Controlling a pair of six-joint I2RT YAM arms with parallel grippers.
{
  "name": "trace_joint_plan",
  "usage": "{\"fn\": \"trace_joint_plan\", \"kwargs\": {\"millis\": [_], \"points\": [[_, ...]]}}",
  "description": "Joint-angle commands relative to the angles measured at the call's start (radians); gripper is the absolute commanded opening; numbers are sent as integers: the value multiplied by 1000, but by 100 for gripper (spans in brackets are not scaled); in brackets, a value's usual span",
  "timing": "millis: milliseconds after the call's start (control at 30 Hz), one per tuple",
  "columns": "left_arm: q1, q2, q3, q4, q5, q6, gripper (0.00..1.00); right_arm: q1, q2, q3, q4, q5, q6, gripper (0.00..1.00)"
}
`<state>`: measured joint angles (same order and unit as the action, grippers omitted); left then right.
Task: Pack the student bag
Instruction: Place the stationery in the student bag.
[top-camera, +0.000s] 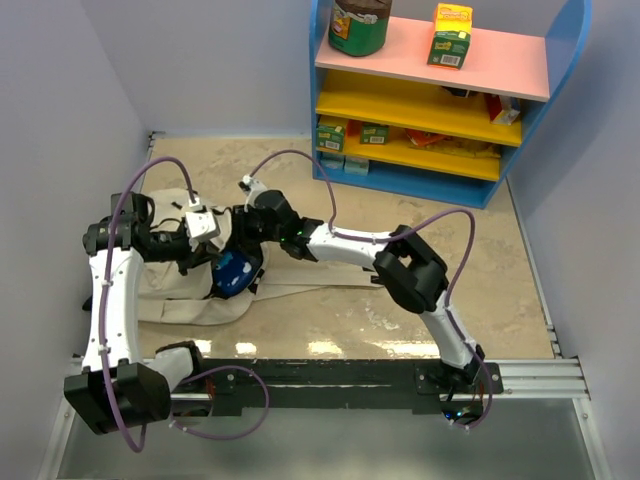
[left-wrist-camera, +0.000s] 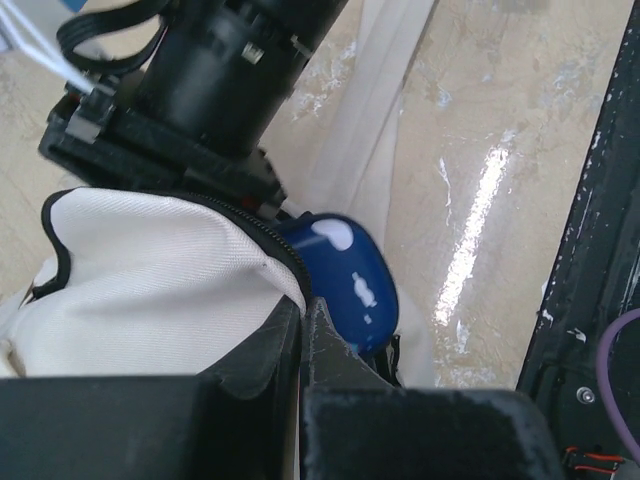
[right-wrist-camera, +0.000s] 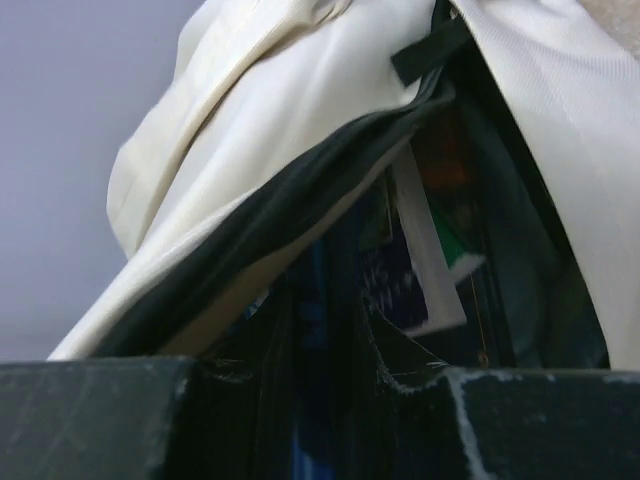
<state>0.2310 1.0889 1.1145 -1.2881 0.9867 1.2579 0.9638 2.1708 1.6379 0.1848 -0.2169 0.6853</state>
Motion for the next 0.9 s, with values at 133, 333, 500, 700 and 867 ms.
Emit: {"fn": "trace_joint_plan", "kwargs": {"millis": [133, 333, 500, 700, 867], "points": [[-36, -20, 2, -28, 153, -28, 1, 1, 84, 172, 334, 73, 155, 51], [-36, -6, -13, -27, 145, -14, 0, -14, -9, 21, 309, 85, 83, 99], [-36, 2, -21, -27, 126, -2, 0, -59, -176, -235, 375, 93, 54, 94], [-36, 3, -24, -27, 106, 11, 0, -68, -284, -449, 401, 68, 11, 69], [-36, 0, -18, -27, 102, 15, 1, -63, -356, -610, 484, 54, 20, 35]]}}
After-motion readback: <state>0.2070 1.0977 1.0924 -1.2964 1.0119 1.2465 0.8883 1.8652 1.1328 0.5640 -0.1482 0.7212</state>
